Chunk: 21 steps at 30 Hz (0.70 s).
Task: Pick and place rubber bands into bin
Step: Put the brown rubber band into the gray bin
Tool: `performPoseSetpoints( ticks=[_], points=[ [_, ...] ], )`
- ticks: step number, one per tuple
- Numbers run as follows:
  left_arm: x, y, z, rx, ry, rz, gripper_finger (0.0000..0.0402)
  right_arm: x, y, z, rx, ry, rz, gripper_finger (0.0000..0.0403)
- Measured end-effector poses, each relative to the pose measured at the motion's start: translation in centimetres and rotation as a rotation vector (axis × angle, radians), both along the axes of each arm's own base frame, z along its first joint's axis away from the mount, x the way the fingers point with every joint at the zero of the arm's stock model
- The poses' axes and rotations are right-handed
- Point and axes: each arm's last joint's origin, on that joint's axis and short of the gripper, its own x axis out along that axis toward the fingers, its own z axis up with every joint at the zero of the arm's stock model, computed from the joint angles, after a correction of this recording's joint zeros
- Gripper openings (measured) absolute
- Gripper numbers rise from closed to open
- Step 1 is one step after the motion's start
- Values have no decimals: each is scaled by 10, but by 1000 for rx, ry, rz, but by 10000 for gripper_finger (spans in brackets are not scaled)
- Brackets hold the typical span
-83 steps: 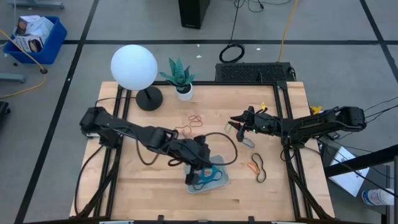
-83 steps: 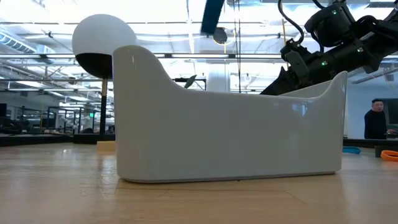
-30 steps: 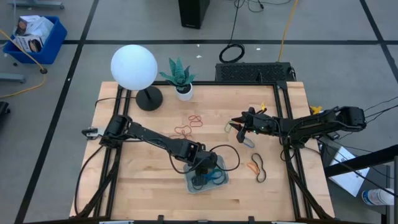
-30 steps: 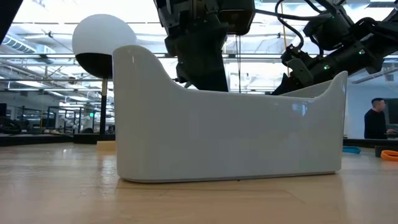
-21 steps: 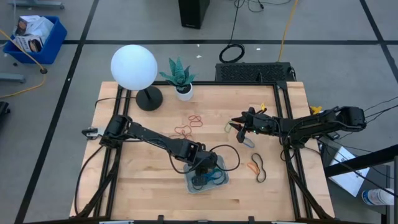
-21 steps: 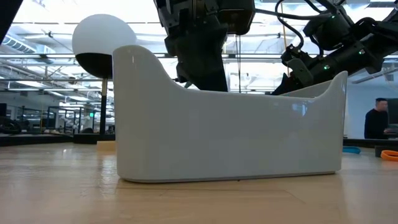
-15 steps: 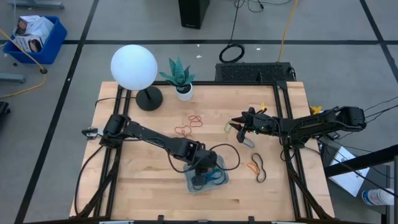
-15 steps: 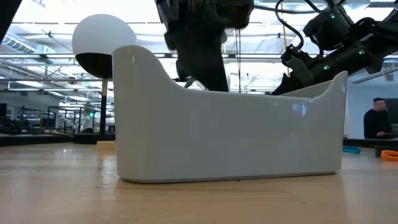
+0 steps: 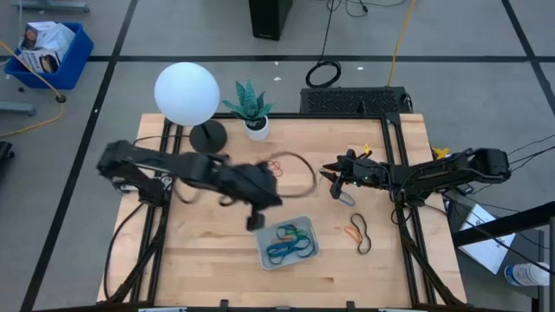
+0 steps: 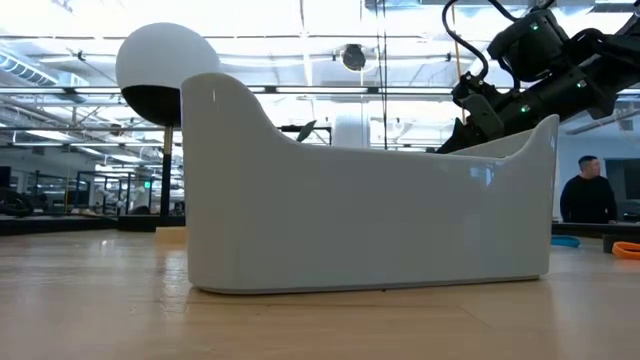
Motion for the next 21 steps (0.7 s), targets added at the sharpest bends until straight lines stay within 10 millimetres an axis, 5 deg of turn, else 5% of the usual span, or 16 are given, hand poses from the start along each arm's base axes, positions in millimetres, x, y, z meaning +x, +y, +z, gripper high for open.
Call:
performPoseSetpoints(
  ticks=[5,10,16,21],
  points=[
    [-41,11,40,94,-127,24,34,0,0,0,0,1,0,114],
    [-75,19,53,141,-164,34,24,0,0,0,0,-1,0,114],
    [-107,31,33,119,-176,134,5,0,0,0,0,-1,0,114],
    [-117,34,-8,120,-90,149,17,0,0,0,-1,-2,-2,114]
  ],
)
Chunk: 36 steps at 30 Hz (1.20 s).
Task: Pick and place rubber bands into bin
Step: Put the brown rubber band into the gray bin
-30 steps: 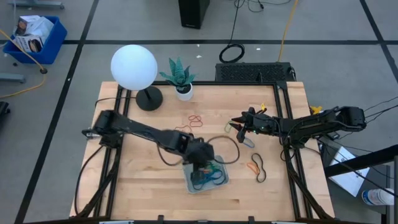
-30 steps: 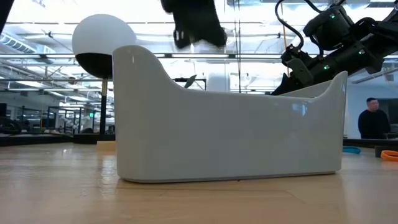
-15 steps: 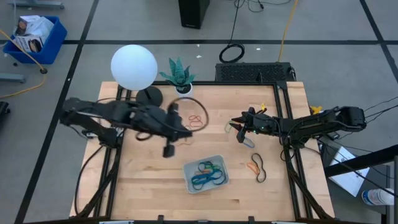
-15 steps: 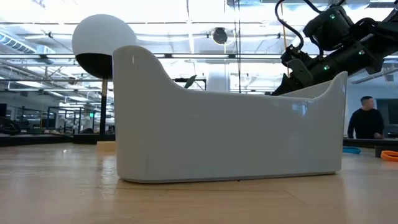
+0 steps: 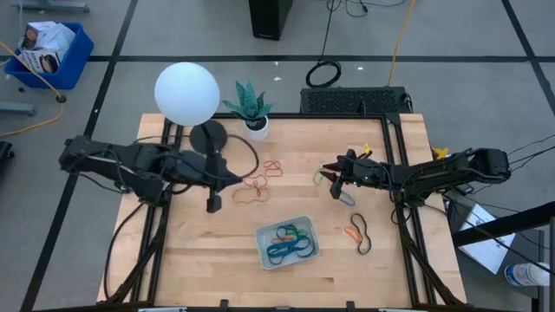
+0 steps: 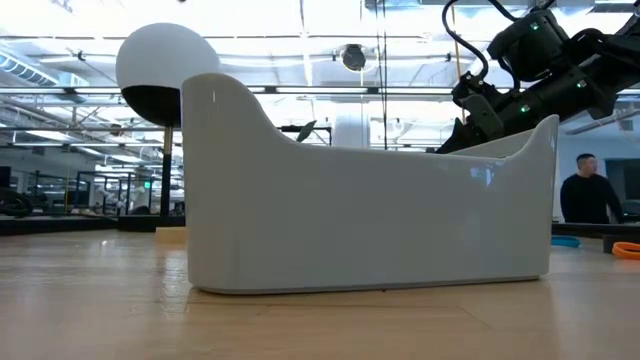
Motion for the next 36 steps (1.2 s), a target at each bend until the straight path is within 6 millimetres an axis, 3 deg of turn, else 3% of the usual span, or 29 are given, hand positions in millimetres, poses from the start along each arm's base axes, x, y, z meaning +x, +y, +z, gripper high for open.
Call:
performPoseSetpoints(
  ticks=[10,16,23,36],
  points=[
    [0,15,-92,80,266,52,58,0,-1,0,-5,1,-5,114],
    [-4,25,-130,61,302,70,62,0,-1,0,-6,1,-7,114],
    [-6,33,-149,45,290,83,63,0,-1,0,-4,1,-8,114],
    [-7,34,-152,33,289,103,63,0,-1,0,-4,1,-8,114]
  ],
)
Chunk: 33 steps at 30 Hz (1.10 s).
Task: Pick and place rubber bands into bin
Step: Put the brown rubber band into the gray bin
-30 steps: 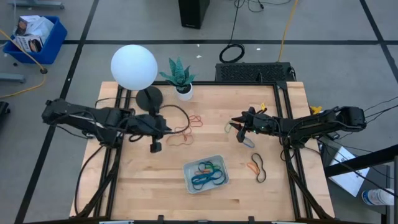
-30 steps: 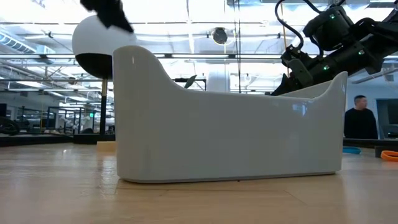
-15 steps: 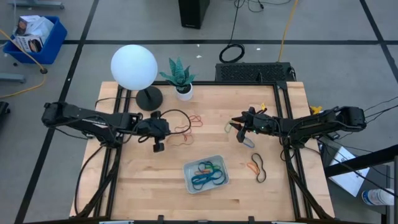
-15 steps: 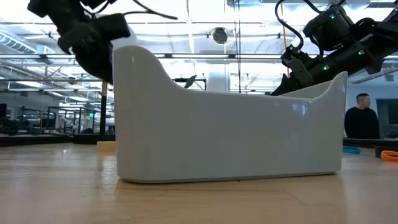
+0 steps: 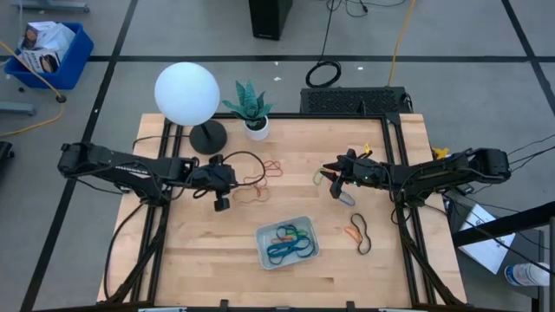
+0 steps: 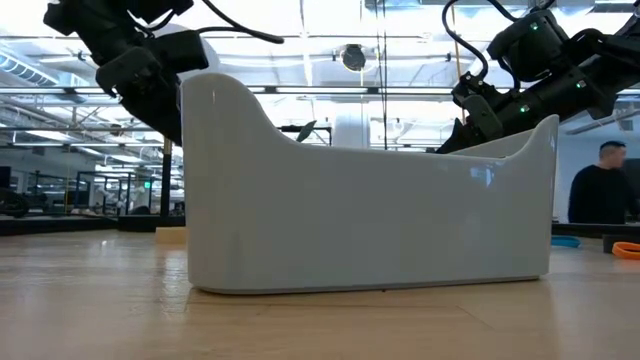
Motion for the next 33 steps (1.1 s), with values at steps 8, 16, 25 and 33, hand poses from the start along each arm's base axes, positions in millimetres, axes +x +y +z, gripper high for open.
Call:
performPoseSetpoints(
  ticks=[8,16,25,33],
  points=[
    [0,0,0,-1,-1,1,86,0,0,0,0,0,0,114],
    [0,0,0,-18,-5,21,175,0,0,0,0,0,0,114],
    [3,-1,2,-78,-48,63,202,0,0,0,0,0,0,114],
    [11,-3,-12,-56,40,-56,202,0,0,0,-4,4,-3,114]
  ],
)
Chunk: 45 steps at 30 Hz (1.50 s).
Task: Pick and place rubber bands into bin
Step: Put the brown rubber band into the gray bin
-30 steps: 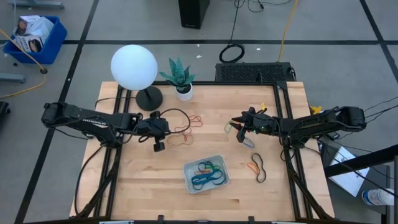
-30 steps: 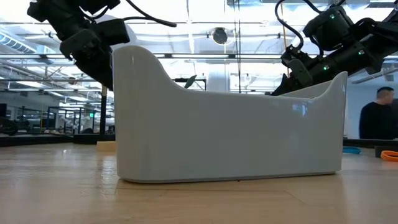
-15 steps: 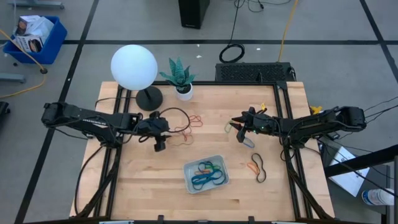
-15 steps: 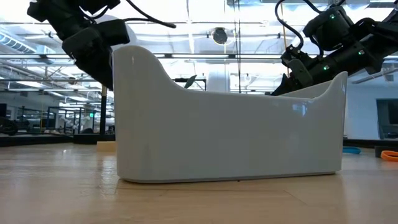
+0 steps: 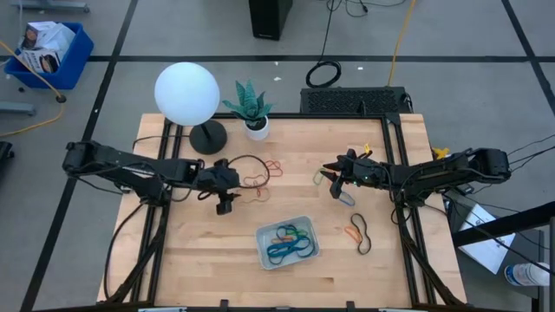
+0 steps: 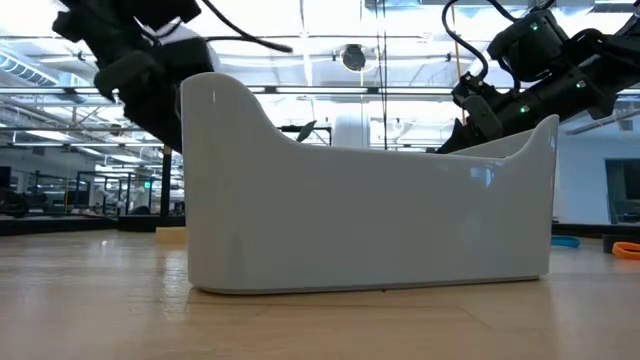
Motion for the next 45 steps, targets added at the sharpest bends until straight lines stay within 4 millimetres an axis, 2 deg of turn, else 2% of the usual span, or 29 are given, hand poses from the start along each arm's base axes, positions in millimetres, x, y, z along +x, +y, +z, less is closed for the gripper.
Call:
performPoseSetpoints(
  ticks=[9,21,32,36,45],
  points=[
    [18,-2,-29,24,87,-82,202,0,-1,0,-9,2,-22,114],
    [27,-4,-65,-14,243,-124,202,0,-1,0,-8,-1,-22,114],
    [30,-4,-71,-15,255,-123,200,0,-1,0,-8,-1,-21,114],
    [30,-4,-71,-18,252,-125,175,0,-1,0,-8,-1,-21,114],
    [33,-4,-71,-12,212,-126,70,0,-1,0,-8,-1,-20,114]
  ],
)
